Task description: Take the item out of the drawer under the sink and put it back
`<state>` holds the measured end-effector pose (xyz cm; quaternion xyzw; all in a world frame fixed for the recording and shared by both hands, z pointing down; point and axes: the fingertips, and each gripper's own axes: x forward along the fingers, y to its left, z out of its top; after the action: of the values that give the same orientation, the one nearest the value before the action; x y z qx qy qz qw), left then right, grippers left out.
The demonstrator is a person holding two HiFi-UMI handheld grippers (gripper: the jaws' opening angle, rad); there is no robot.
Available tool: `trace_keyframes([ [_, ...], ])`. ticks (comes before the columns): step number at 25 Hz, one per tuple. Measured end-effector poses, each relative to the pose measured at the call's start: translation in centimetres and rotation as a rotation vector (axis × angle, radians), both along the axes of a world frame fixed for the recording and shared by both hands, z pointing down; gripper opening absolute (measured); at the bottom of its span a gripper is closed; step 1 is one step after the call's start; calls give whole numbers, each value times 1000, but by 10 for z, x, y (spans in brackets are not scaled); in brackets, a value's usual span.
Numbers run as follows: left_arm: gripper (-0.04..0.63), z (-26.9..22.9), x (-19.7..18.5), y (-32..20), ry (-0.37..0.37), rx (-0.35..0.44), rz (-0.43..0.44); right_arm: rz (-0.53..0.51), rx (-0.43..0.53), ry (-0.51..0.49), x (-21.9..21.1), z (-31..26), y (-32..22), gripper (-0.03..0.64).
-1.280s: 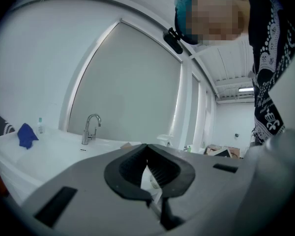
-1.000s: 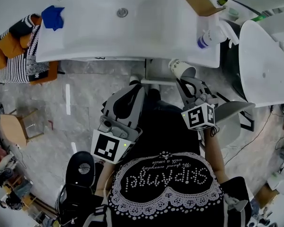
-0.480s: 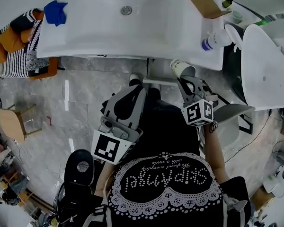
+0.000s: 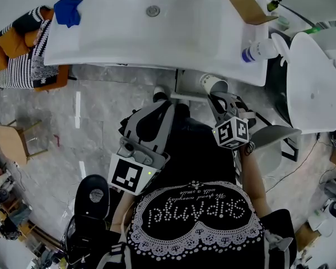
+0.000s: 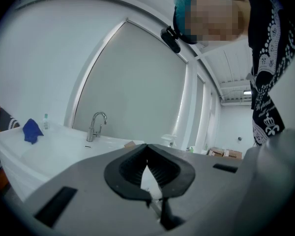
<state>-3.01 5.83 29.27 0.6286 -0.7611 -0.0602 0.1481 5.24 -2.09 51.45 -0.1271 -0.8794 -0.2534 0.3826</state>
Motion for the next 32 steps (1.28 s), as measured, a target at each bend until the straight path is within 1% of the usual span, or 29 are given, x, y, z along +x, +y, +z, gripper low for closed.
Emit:
trace_keyframes([
  [5, 5, 3, -1, 2, 7, -8, -2, -22, -5, 35, 0, 16, 3, 25],
  [14, 5, 5, -3, 12, 18, -18, -33, -55, -8, 87, 1, 36, 11, 26],
  [27, 5, 12, -2, 24, 44, -33, -55, -44, -29, 131, -2, 67, 11, 26],
  [32, 5, 14, -3, 26, 53, -36, -67, -42, -34, 134, -4, 75, 9, 26],
])
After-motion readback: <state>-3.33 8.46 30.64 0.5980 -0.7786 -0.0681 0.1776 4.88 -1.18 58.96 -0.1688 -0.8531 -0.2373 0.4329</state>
